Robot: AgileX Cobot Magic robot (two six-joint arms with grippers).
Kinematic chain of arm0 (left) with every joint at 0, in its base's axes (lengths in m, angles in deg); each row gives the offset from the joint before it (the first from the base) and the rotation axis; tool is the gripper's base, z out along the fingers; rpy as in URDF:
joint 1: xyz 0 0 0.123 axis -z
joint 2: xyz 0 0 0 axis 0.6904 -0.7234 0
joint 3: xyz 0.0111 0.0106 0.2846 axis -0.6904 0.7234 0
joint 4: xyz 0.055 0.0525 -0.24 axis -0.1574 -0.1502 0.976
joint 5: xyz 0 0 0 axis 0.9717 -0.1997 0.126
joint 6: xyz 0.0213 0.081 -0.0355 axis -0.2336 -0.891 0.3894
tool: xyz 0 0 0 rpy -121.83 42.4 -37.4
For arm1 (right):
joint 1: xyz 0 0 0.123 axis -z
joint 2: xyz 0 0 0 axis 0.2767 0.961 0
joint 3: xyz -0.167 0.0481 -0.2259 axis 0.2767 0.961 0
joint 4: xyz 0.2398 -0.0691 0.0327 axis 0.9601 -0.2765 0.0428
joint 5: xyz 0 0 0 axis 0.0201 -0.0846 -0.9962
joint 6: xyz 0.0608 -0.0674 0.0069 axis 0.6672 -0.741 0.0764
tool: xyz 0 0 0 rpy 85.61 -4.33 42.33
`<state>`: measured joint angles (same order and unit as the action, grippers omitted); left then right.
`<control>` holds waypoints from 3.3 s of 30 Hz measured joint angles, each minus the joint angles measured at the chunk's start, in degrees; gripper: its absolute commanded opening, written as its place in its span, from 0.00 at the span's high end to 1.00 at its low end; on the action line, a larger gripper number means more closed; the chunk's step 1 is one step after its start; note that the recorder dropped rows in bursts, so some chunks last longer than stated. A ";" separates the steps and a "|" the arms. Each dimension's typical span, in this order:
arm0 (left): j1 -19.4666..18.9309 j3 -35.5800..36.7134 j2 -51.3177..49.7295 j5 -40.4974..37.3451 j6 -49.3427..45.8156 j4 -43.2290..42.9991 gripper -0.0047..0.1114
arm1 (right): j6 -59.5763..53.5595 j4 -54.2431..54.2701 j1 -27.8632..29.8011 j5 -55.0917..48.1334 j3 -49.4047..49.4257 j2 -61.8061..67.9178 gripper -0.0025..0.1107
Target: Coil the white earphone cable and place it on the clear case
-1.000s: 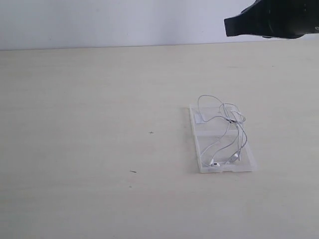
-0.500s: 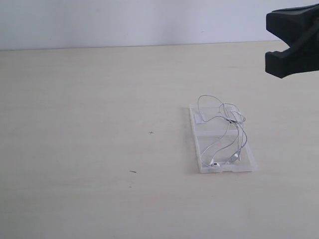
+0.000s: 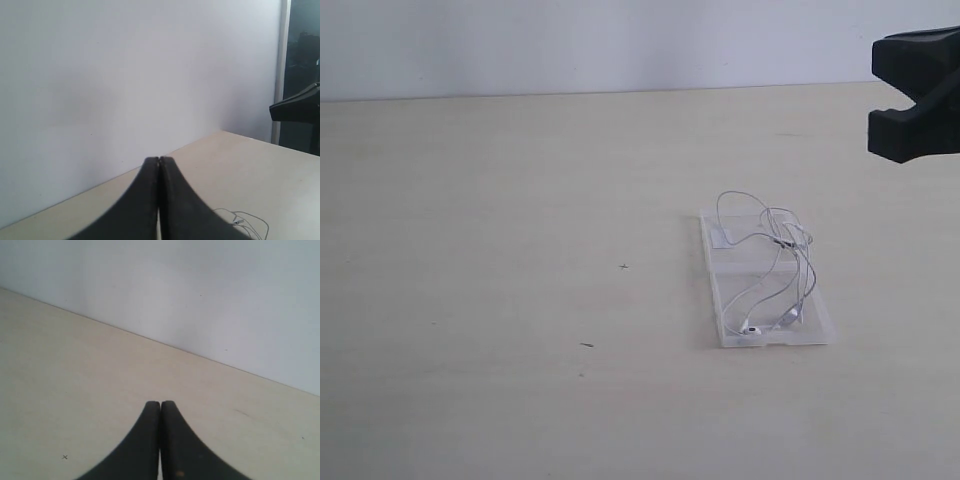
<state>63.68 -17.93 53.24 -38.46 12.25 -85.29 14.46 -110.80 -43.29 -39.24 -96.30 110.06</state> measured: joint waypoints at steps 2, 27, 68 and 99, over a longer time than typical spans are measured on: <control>0.00 0.00 0.00 0.00 0.00 0.00 0.96 | 0.00 0.00 0.00 0.00 0.00 0.00 0.97; -18.87 1.19 20.83 -26.70 20.17 -0.84 0.96 | 0.00 0.00 0.00 -0.16 0.00 0.00 0.97; -18.99 20.69 31.75 -31.74 -40.93 49.91 0.96 | 0.00 0.10 0.00 -0.26 0.00 0.00 0.97; -18.99 20.69 31.75 -31.85 -40.93 45.01 0.96 | -2.39 -0.82 6.05 -9.48 0.00 -13.22 0.97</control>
<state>44.69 2.76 84.99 -70.31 -28.68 -40.28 12.07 -111.61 -37.24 -48.72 -96.30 96.83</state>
